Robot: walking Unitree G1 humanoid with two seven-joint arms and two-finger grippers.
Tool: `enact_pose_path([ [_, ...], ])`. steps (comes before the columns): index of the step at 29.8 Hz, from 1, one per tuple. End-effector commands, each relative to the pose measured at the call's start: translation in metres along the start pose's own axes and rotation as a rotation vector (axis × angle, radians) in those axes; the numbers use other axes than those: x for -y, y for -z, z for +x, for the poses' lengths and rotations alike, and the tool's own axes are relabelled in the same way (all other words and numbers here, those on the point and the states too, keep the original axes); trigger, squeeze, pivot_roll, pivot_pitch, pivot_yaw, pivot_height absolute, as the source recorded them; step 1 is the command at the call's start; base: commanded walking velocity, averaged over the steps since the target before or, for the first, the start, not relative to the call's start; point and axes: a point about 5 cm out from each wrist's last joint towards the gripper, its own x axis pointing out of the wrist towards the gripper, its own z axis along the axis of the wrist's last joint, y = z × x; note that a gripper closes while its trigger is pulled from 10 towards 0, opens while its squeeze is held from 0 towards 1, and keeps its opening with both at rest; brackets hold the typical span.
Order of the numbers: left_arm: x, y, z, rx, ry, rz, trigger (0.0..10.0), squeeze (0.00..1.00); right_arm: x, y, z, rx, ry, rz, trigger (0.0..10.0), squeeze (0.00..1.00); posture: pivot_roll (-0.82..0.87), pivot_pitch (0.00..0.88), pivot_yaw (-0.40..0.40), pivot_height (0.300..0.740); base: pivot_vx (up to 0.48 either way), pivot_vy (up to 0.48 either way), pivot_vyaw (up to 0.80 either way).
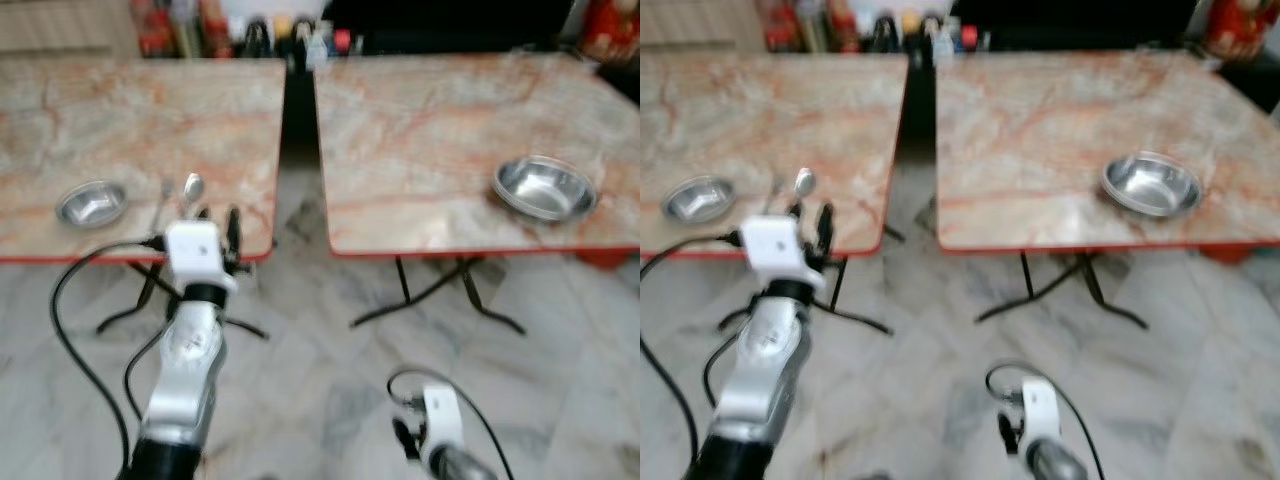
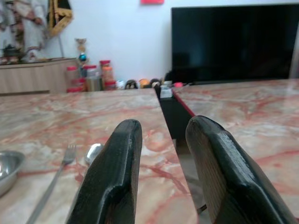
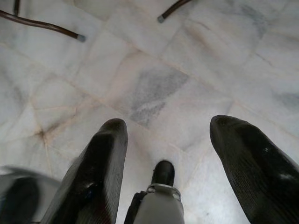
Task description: Setting the table
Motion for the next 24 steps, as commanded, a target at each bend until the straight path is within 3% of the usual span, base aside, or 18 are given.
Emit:
enact_pose_path([
  [1, -0.006, -0.002, 0.000, 0.006, -0.009, 0.029, 10.0, 0.00, -0.007, -0.002, 0.002, 0.006, -0.016, 0.007, 10.0, 0.00, 0.13, 0.091, -0.040, 0.740, 0.000, 0.442, 0.00],
  [14, -0.005, 0.007, -0.003, -0.032, -0.005, 0.035, 10.0, 0.00, -0.008, -0.002, 0.002, 0.008, -0.011, 0.019, 10.0, 0.00, 0.13, 0.104, -0.035, 0.740, 0.000, 0.435, 0.00],
  [24, -0.010, 0.012, -0.004, -0.056, -0.033, 0.049, 10.0, 0.00, -0.009, -0.003, 0.002, 0.007, -0.012, 0.012, 10.0, 0.00, 0.14, 0.104, -0.039, 0.740, 0.000, 0.000, 0.00],
])
